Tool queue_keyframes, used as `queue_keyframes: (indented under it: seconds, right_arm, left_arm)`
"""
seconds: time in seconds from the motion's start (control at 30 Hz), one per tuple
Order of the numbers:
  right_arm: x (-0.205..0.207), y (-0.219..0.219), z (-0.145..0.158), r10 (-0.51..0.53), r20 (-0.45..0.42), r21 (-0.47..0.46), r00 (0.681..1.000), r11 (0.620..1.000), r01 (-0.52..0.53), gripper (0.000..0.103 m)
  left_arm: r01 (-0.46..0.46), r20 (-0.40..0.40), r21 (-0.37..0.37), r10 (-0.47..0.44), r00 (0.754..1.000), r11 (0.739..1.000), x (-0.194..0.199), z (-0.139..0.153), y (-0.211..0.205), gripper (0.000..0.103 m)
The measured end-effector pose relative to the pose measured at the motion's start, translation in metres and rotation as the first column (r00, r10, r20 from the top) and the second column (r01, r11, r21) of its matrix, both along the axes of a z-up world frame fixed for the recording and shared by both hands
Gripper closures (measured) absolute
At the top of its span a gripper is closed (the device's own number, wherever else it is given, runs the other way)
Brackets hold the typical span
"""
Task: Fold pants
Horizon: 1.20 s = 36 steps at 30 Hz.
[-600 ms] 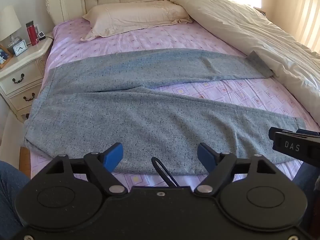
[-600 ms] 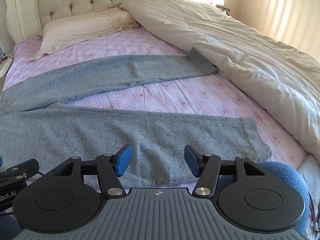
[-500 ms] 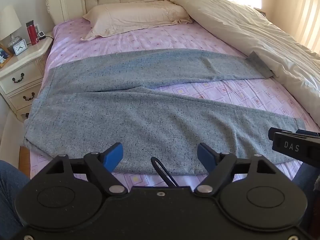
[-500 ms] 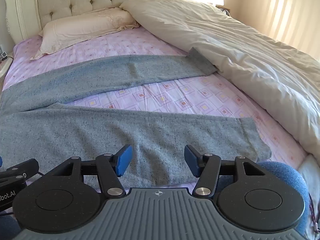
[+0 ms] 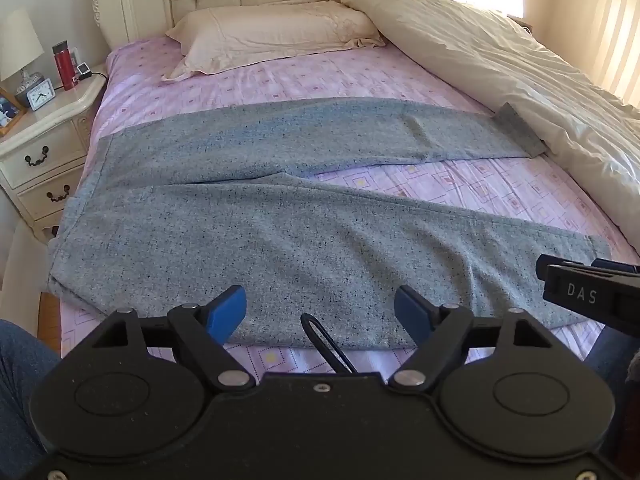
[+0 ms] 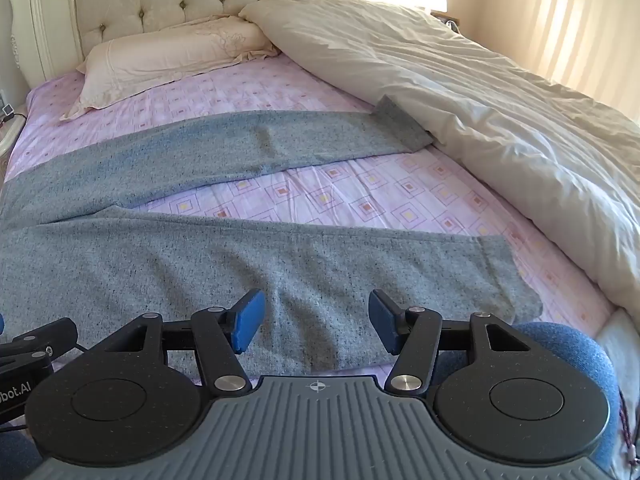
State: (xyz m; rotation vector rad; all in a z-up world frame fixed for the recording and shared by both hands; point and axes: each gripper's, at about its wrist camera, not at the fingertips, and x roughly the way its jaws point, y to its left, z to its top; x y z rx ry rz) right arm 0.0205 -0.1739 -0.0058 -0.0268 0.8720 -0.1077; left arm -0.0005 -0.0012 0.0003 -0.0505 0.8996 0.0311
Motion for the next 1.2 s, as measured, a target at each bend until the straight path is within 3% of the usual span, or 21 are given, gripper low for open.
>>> queue_keyframes:
  seconds: [1.2]
  right_arm:
    - [0.0009, 0.0011, -0.0005, -0.001, 0.0, 0.004, 1.0, 1.0, 0.001, 0.047]
  left_arm:
    - [0.005, -0.005, 0.001, -0.005, 1.0, 1.0, 0.002, -0.0001, -0.0043, 0.022]
